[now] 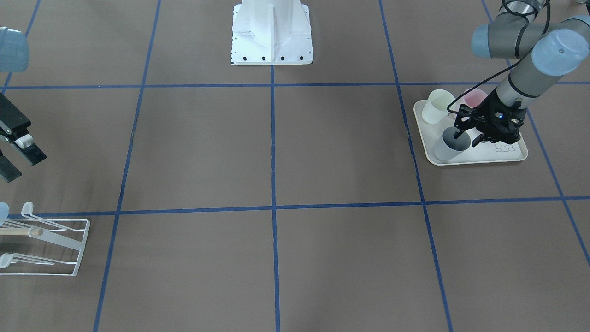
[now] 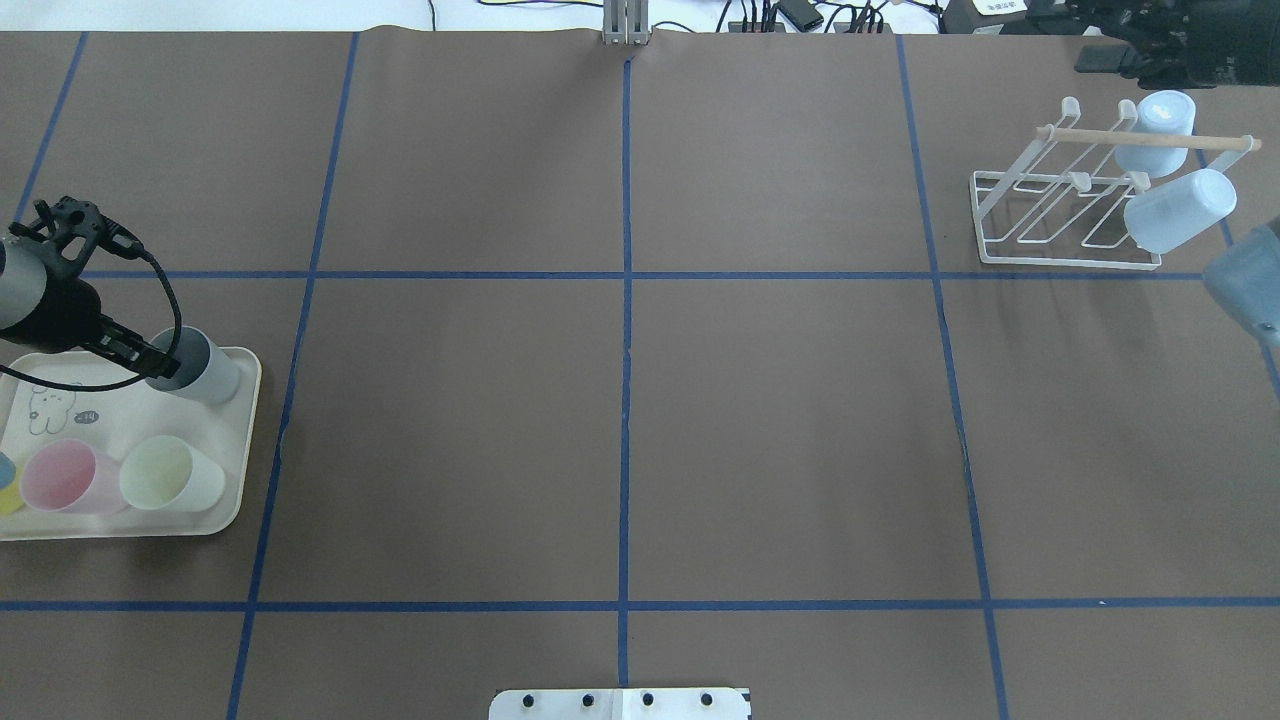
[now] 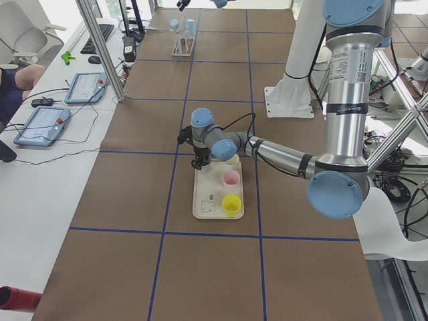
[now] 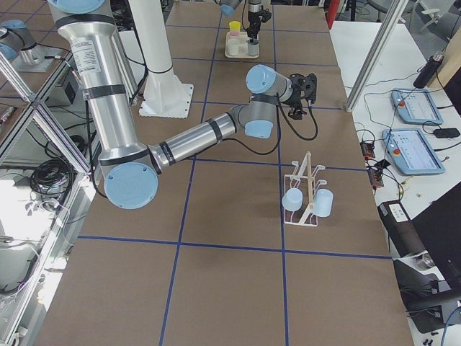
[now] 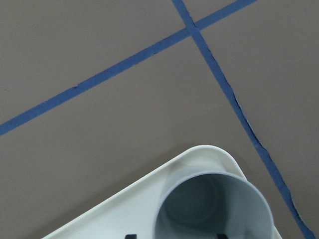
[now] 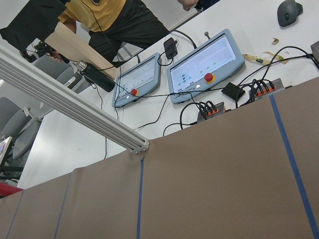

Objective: Transfer IKEA cup to right arm and place on rack

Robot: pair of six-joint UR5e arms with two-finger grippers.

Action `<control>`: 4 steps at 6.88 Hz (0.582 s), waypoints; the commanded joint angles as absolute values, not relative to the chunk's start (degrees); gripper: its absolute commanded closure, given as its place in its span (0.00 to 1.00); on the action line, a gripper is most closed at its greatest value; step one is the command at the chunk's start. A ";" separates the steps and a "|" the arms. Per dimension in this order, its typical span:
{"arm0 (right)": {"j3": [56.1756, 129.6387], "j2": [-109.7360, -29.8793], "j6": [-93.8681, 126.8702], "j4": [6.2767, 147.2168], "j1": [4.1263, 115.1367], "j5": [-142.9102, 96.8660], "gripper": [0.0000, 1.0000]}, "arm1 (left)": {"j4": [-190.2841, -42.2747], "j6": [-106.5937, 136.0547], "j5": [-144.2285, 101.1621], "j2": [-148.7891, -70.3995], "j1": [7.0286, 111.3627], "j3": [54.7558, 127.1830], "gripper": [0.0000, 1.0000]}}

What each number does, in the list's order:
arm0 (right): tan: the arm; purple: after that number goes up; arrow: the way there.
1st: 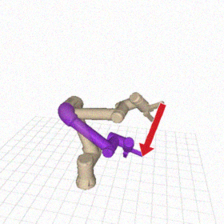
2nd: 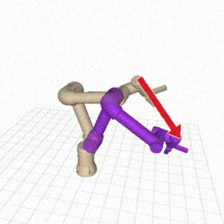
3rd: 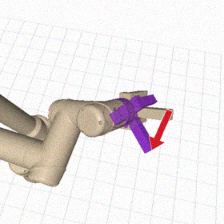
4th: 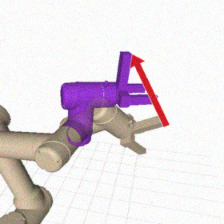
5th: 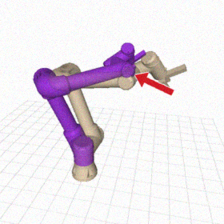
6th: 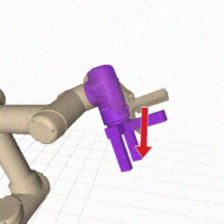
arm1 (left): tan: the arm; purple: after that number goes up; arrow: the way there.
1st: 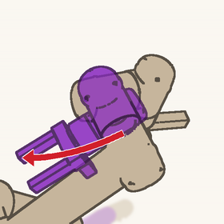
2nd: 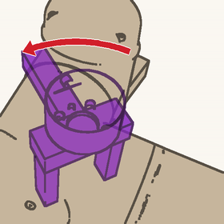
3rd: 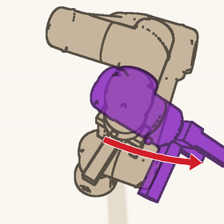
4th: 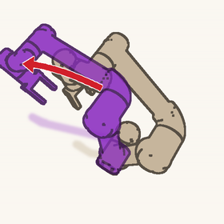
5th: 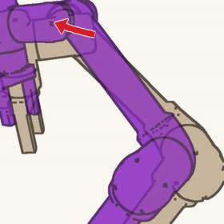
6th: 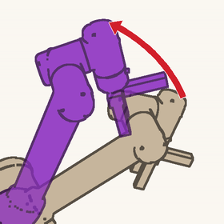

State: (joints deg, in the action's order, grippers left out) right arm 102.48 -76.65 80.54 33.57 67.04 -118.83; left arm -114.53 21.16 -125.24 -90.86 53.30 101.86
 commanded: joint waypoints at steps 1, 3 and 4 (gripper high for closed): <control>102.57 -76.64 80.60 33.57 66.97 -118.83 0.00 | -114.52 21.18 -125.24 -91.58 53.17 100.73 0.48; 102.74 -76.47 80.60 33.57 66.88 -118.83 0.00 | -114.52 21.18 -125.07 -92.72 53.17 98.88 0.57; 102.66 -75.77 80.68 33.57 66.88 -118.83 0.00 | -114.52 21.27 -124.98 -92.72 53.17 98.79 0.72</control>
State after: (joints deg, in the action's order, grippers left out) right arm 102.66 -76.34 80.62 33.58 66.90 -118.83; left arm -114.52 21.22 -125.08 -92.52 53.18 99.18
